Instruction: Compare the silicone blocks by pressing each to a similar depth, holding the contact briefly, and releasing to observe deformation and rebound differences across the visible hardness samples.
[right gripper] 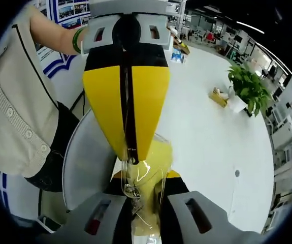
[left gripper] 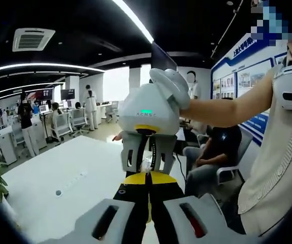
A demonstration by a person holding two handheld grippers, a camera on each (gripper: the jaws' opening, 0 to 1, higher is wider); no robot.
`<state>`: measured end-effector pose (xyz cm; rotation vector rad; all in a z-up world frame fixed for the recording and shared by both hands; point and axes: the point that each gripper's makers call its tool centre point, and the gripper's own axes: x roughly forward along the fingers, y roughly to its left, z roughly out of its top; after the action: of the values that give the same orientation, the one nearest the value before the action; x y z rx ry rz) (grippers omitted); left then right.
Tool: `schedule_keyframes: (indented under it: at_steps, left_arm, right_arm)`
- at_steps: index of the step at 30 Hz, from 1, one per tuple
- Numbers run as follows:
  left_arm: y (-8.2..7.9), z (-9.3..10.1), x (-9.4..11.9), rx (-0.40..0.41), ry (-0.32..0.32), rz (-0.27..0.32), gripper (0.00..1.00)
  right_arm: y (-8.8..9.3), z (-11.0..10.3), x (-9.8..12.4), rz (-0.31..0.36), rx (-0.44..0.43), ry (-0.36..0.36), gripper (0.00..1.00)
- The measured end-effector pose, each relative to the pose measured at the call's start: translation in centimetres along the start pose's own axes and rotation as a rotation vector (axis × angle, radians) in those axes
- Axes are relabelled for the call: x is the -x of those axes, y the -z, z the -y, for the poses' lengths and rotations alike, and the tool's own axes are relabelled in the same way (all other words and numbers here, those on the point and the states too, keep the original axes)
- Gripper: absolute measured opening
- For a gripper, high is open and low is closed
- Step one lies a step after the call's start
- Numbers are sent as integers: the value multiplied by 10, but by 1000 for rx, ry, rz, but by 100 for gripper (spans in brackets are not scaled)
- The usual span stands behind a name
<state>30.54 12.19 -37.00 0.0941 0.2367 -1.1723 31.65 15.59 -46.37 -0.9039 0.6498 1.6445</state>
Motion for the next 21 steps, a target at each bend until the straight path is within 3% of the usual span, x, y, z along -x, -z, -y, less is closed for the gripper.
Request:
schedule_keyframes:
  at_steps: [21]
  left_arm:
    - [5, -18, -1, -7, -6, -16, 0]
  right_arm:
    - [5, 7, -4, 17, -21, -5, 5]
